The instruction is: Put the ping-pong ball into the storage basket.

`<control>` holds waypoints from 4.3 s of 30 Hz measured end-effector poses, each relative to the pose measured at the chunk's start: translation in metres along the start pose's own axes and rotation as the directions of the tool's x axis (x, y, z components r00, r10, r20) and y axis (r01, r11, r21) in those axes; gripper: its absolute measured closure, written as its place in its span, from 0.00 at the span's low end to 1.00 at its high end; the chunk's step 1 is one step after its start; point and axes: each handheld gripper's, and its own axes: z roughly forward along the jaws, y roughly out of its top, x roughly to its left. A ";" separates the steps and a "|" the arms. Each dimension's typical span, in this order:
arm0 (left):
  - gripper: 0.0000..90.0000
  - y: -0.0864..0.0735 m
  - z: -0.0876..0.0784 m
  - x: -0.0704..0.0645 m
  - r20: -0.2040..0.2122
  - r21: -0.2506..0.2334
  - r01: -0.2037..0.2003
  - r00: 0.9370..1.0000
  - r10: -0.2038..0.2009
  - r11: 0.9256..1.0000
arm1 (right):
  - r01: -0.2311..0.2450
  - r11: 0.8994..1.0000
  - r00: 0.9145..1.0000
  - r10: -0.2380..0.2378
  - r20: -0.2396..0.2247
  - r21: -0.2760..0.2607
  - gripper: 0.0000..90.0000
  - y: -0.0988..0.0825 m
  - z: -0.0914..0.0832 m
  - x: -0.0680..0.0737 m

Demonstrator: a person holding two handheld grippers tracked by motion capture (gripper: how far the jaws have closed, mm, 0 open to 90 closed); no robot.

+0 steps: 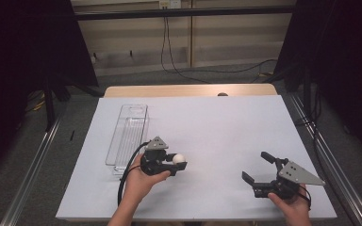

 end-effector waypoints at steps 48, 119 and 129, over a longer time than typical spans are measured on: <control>0.57 0.002 -0.015 0.010 -0.035 0.015 0.036 0.999 -0.035 0.999 | 0.016 1.000 1.000 -0.016 -0.010 0.006 0.02 0.000 0.000 0.000; 0.57 0.004 -0.043 0.026 -0.074 -0.009 0.090 0.993 -0.090 0.996 | 0.014 1.000 1.000 -0.014 -0.015 0.003 0.03 0.000 0.000 0.000; 0.57 0.004 -0.047 0.028 -0.083 -0.010 0.096 0.992 -0.097 0.995 | 0.006 1.000 1.000 -0.006 -0.011 -0.001 0.03 0.000 0.001 0.001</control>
